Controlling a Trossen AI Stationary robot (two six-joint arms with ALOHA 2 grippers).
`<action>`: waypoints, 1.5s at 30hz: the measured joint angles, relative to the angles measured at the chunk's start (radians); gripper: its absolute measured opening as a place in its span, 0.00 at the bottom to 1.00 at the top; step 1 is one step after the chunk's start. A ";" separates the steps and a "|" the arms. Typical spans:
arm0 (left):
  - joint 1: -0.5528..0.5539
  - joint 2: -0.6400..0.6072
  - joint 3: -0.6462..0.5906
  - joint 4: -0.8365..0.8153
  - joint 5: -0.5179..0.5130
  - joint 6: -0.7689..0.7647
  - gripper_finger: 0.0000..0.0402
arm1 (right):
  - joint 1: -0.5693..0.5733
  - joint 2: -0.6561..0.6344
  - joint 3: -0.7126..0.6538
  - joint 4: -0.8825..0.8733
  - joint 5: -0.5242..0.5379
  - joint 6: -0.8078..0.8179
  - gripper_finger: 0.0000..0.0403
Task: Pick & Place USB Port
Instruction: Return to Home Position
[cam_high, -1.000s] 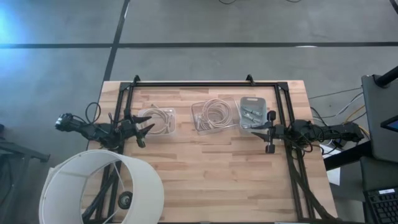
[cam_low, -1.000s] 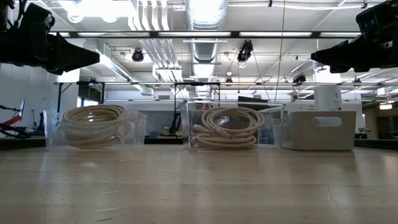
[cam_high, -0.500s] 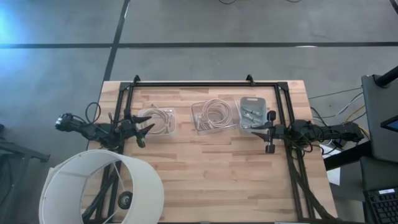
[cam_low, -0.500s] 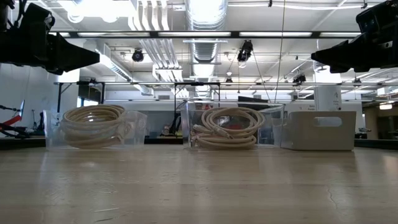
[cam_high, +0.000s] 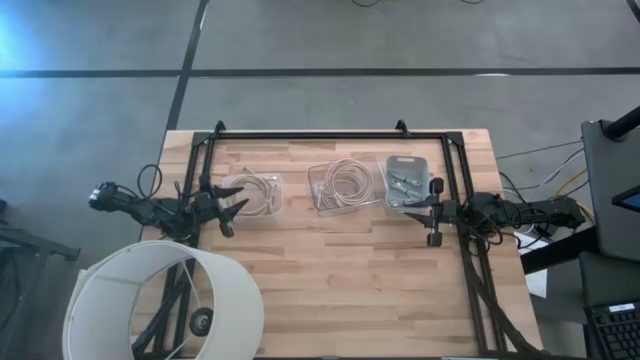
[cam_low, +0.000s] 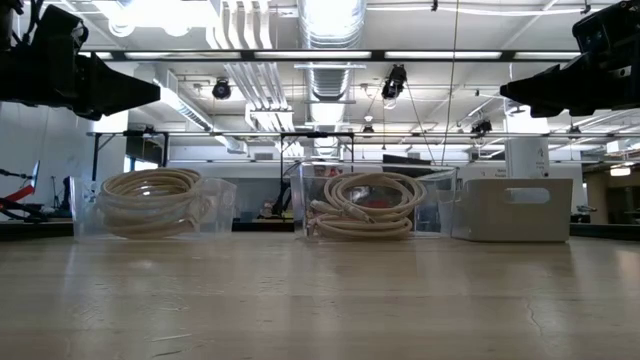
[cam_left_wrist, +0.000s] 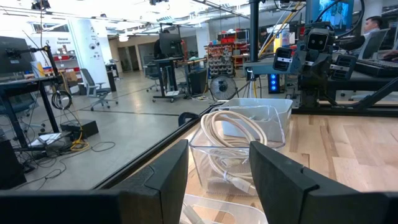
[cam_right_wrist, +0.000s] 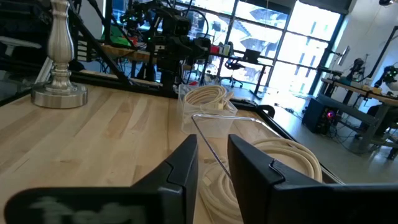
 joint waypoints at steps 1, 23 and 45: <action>0.000 0.000 0.000 0.000 0.000 0.000 0.43 | 0.000 0.000 0.000 0.000 0.000 0.000 0.20; 0.000 0.000 0.000 0.000 0.000 0.000 0.43 | 0.000 0.000 0.000 0.000 0.000 0.000 0.22; 0.000 0.000 0.000 0.000 0.000 0.000 0.43 | 0.000 0.000 0.000 0.000 0.000 0.000 0.19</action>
